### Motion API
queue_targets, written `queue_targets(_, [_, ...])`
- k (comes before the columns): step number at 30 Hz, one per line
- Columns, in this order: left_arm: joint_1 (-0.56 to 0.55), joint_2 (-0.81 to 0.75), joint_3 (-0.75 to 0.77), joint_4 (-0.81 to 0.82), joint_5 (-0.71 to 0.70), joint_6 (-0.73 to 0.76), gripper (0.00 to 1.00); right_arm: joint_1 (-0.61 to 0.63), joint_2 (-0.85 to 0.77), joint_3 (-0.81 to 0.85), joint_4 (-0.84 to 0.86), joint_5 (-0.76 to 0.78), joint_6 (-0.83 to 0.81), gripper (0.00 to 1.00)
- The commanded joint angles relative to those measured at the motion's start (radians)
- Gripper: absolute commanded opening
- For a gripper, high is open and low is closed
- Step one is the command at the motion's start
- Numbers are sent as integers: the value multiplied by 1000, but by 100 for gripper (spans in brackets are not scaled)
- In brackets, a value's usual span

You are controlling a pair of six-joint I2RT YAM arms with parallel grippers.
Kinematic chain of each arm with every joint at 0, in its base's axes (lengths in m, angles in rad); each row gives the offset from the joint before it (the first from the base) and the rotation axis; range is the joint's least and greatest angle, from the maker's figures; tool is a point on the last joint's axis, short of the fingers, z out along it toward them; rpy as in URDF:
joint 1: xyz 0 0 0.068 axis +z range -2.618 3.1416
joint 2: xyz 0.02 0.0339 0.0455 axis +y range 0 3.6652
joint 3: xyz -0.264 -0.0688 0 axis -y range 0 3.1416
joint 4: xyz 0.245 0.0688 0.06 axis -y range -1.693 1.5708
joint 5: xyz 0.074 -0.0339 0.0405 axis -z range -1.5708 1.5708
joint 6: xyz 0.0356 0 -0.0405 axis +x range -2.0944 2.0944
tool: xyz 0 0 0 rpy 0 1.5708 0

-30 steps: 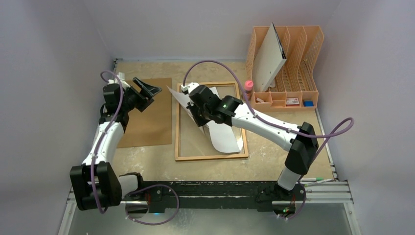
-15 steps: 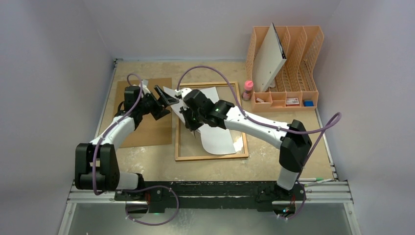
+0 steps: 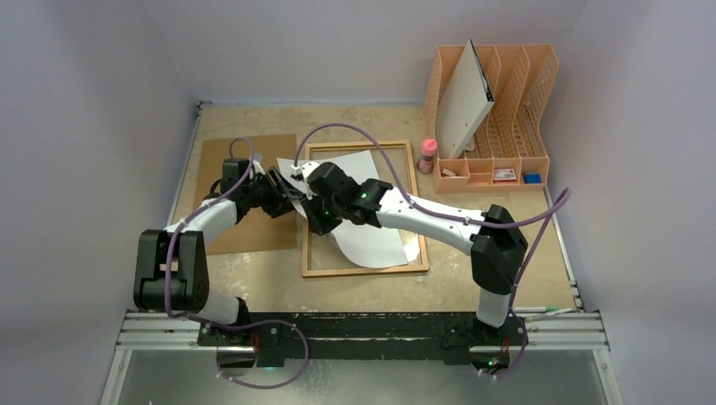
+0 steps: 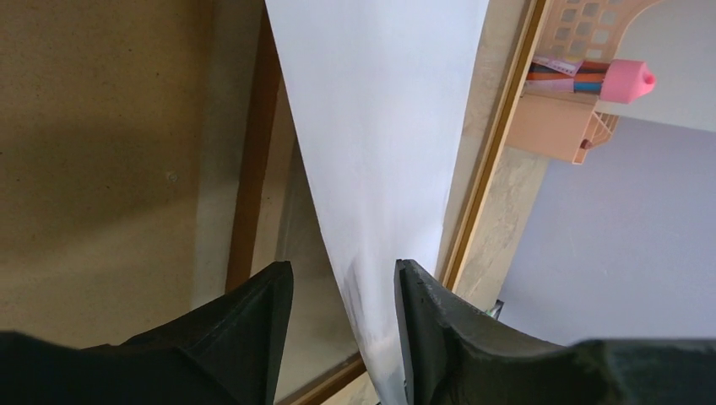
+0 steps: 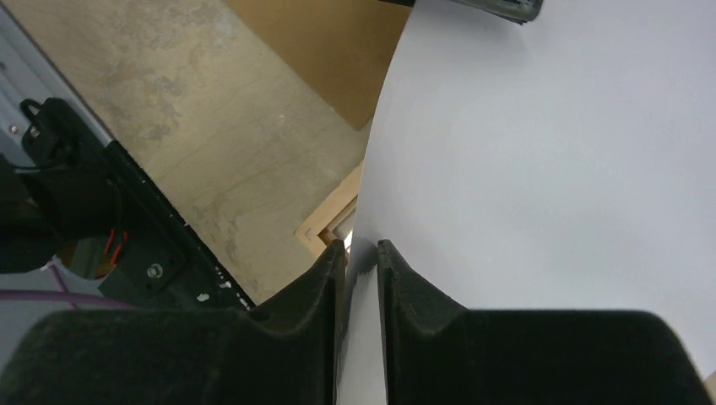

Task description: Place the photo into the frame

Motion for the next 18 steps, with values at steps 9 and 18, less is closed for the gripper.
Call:
queue_targets(9, [0, 107, 31, 88, 8, 42, 18, -65, -240, -178, 263, -243, 85, 72])
queue_targets(18, [0, 151, 137, 89, 43, 103, 0, -312, -396, -428, 370, -205, 248, 71])
